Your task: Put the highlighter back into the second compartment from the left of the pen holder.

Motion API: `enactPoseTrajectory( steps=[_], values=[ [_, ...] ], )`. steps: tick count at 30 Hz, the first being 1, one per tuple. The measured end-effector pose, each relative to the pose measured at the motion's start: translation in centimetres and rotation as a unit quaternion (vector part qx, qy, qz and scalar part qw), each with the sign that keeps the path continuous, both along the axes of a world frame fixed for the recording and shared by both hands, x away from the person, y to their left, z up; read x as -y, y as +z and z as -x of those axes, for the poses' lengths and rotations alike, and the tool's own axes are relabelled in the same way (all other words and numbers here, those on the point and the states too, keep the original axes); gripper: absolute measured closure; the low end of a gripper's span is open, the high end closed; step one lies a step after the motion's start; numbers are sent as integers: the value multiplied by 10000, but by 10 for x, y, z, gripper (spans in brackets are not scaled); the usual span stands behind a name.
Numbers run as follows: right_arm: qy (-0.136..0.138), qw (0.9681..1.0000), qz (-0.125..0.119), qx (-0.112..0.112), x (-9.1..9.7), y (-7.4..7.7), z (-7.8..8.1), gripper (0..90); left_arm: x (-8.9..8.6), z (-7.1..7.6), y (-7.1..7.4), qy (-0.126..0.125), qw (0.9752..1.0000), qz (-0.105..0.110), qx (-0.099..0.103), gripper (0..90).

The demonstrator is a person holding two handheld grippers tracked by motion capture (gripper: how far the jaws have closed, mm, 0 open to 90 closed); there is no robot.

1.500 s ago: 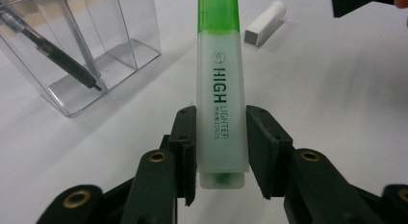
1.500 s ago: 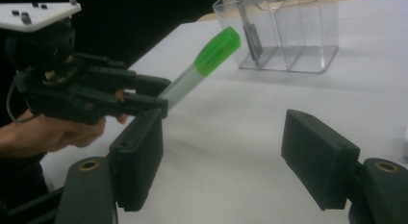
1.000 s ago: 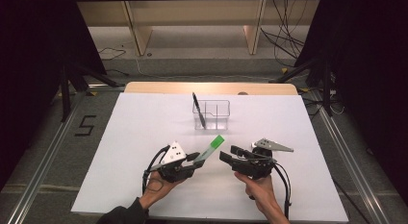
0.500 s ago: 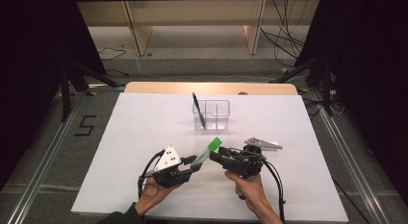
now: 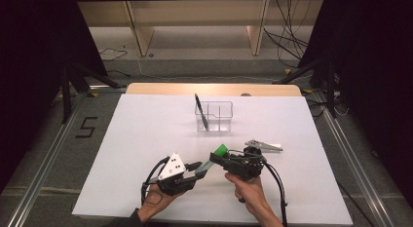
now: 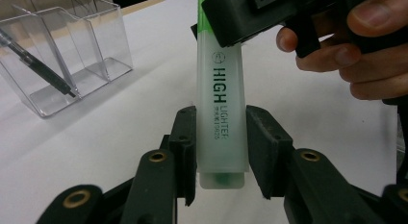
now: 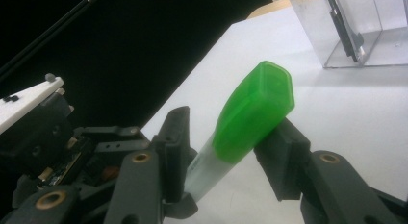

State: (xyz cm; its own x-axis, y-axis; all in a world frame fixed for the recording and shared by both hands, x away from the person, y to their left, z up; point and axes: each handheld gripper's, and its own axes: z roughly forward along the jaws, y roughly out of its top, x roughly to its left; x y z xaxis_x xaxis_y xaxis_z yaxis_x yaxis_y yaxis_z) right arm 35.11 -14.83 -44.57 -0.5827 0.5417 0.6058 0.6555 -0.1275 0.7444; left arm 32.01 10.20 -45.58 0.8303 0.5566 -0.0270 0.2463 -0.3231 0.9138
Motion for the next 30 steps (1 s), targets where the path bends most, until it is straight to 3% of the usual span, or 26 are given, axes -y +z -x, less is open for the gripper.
enactPoseTrajectory(
  steps=[16, 23, 25, 26, 27, 30],
  values=[
    [127, 9998, -109, -72, 1, -4, -1, 712, 1, 0, -2, -80, 10000, -26, 8, 659],
    [226, 9995, -201, 65, 0, -1, 2, 750, 1, -1, -4, -237, 9997, 26, -98, 642],
    [263, 9994, -185, 152, -1, 1, 4, 753, 2, 0, -4, -222, 9997, -34, -80, 570],
    [259, 9992, -115, 268, -2, 5, 5, 753, 3, 0, -3, -217, 9997, -41, -74, 439],
    [259, 9992, -115, 268, -2, 5, 5, 753, 2, -1, -3, -240, 9996, 0, -118, 439],
    [145, 9991, -19, 401, 3, 10, 5, 754, 1, -4, -2, -346, 9990, 19, -283, 298]
  ],
)
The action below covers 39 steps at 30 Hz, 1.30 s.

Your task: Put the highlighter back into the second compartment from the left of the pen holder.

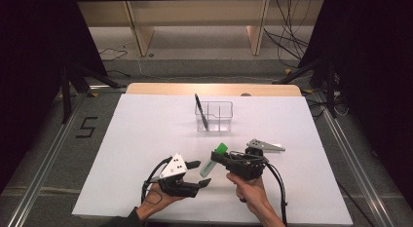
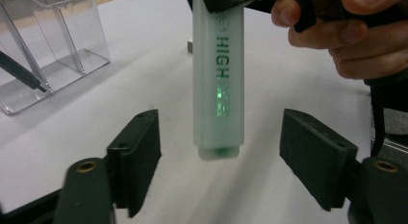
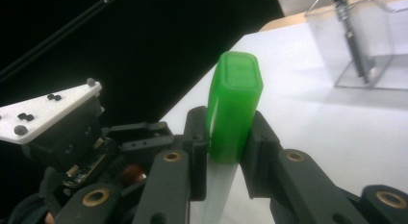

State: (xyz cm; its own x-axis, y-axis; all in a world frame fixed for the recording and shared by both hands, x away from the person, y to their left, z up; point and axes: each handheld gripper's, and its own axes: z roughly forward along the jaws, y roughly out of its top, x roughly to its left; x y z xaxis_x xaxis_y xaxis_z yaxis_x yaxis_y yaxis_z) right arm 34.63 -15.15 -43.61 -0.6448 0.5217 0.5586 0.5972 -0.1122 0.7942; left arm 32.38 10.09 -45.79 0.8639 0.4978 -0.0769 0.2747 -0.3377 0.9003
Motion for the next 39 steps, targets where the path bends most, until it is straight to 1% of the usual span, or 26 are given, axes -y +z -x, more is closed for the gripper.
enactPoseTrajectory(
  steps=[7, 10, 11, 13, 16, 21, 25, 27, 34, 39],
  values=[
    [-170, 9997, 108, 127, 7, 2, -1, 754, -9, -7, 0, 26, 9998, 84, -191, 252],
    [-225, 9995, 105, 177, 10, 4, -1, 754, -13, -10, -2, -8, 9996, -9, -278, 236],
    [-249, 9994, 124, 216, 11, 5, -2, 753, -13, -10, -3, -1, 9996, -24, -284, 231],
    [-273, 9993, 128, 215, 12, 5, -2, 754, -15, -11, -3, 26, 9996, -48, -287, 230],
    [-331, 9991, 152, 219, 15, 6, -3, 753, -19, -12, -2, 78, 9995, -1, -317, 222],
    [-453, 9982, 241, 308, 21, 9, -6, 753, -26, -15, -2, 157, 9992, 0, -368, 217],
    [-554, 9970, 347, 407, 25, 12, -8, 753, -30, -17, -3, 206, 9983, 49, -534, 197],
    [-617, 9964, 382, 441, 28, 13, -10, 753, -31, -17, -4, 233, 9981, 69, -569, 197],
    [-826, 9943, 453, 496, 36, 17, -21, 753, -35, -16, -6, 249, 9980, -5, -584, 189],
    [-923, 9935, 488, 463, 37, 19, -30, 753, -37, -15, -7, 283, 9978, -42, -600, 189]
  ],
)
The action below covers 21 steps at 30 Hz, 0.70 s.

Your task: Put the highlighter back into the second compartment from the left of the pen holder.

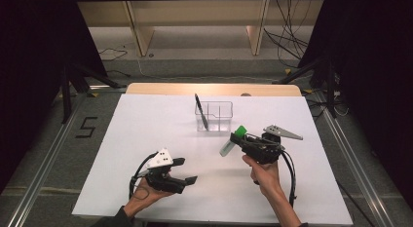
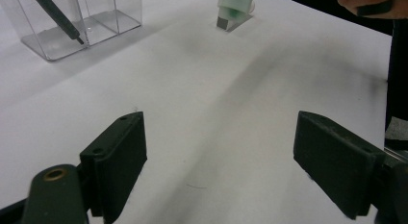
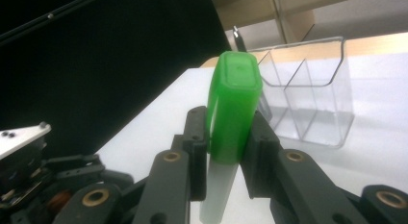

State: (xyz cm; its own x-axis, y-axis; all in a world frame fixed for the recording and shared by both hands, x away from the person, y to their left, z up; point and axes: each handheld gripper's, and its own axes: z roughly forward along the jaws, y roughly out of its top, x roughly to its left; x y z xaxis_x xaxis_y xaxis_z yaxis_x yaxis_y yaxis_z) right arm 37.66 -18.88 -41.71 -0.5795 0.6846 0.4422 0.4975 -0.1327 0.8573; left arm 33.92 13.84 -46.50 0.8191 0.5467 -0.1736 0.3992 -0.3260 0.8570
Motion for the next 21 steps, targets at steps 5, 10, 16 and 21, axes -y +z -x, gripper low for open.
enactPoseTrajectory(
  steps=[5, 10, 16, 21],
  values=[
    [-65, 9999, 62, 77, -1, 7, -10, 753, -3, 2, -1, 67, 10000, -24, -1, 189],
    [-101, 9998, 171, 101, -5, 15, -21, 753, -6, 2, -1, 145, 9999, -60, 18, 183],
    [-132, 9996, 245, 104, -10, 23, -38, 753, -8, 1, -3, 239, 9996, -156, 91, 173],
    [-195, 9994, 254, 99, -13, 31, -51, 753, -9, -1, -3, 311, 9994, -141, 82, 166]
  ],
)
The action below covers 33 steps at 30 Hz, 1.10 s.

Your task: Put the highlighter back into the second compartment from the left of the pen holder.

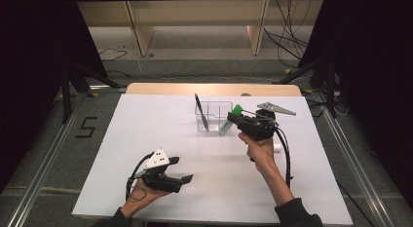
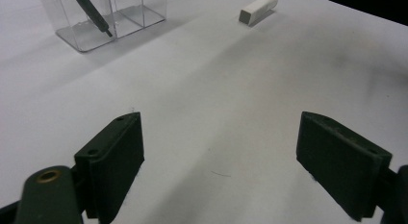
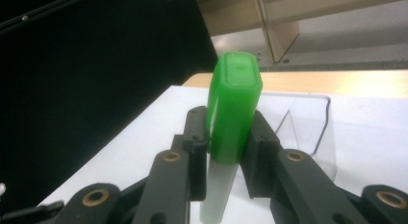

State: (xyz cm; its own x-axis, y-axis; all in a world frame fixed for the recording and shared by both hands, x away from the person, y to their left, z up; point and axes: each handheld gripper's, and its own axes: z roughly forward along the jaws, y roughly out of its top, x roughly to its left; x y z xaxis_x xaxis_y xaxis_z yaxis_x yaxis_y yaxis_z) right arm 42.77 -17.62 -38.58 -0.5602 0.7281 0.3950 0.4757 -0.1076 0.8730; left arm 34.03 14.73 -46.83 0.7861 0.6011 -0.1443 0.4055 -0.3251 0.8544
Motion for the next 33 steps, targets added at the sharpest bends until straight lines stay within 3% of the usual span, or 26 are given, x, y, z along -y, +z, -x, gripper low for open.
enactPoseTrajectory(
  steps=[13, 33],
  values=[
    [-93, 9999, 132, 16, -12, 18, -29, 753, -3, -1, 1, 82, 9999, 71, 55, 162],
    [-381, 9983, 429, -77, -25, 25, -63, 752, -2, -1, 3, 47, 9998, 204, 64, 162]
  ],
)
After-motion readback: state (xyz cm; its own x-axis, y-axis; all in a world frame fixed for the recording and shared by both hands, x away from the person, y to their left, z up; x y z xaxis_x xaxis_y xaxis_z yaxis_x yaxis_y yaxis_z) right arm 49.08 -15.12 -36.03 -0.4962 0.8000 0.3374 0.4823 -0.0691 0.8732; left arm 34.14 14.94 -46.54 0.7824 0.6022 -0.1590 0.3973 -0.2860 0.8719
